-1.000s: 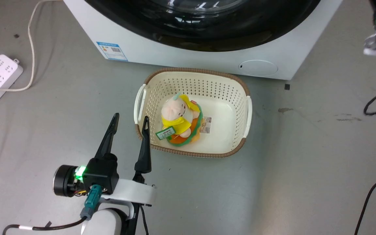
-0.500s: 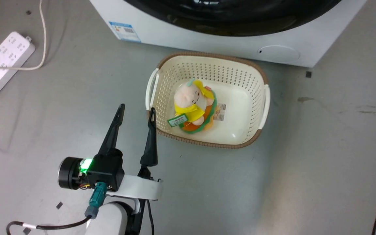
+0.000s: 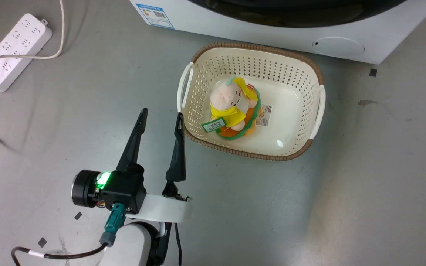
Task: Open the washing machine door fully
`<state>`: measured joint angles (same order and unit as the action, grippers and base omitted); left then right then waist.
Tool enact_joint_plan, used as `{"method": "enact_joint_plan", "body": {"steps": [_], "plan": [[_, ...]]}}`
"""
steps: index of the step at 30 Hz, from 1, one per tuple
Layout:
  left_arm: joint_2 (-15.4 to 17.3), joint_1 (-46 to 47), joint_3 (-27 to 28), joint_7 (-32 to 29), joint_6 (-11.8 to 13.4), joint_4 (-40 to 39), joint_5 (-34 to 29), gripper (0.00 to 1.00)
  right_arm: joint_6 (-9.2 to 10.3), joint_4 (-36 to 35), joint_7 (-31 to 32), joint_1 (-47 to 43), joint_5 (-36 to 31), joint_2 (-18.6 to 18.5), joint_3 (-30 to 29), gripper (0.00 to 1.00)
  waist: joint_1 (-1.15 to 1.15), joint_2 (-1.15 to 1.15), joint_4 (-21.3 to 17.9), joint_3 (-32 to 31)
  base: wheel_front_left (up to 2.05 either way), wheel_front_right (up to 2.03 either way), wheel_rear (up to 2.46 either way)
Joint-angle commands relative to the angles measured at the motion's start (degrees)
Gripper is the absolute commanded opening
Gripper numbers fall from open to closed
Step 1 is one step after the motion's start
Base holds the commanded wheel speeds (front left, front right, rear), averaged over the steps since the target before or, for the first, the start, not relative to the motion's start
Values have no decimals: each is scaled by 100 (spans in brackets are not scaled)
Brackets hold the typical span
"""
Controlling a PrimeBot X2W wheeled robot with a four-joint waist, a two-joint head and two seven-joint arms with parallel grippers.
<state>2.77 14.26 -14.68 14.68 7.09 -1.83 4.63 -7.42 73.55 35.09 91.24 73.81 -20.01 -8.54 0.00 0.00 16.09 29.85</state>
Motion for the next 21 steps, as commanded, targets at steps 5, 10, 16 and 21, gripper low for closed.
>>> {"method": "enact_joint_plan", "body": {"steps": [5, 10, 16, 21], "plan": [[10, 37, -44, 32, 55, 39, 61, 100, -7, 39, 354, -449, -43, -38, 35, 0, 0, 0, 36, -218, 0, 0, 0], [10, -33, 0, 32, 38, 103, 50, 100, -7, 40, 627, -901, -84, 47, 96, 0, 0, 0, -16, -534, 0, 0, 0], [10, -193, 51, 32, -8, 219, 30, 100, -7, -92, 807, -1612, -9, 254, 96, 0, 0, 0, -114, -1018, 0, 0, 0], [10, -404, 91, 32, -56, 357, 3, 100, -7, -435, 1011, -2320, 128, 482, 65, 0, 0, 0, -204, -1446, 0, 0, 0]]}}
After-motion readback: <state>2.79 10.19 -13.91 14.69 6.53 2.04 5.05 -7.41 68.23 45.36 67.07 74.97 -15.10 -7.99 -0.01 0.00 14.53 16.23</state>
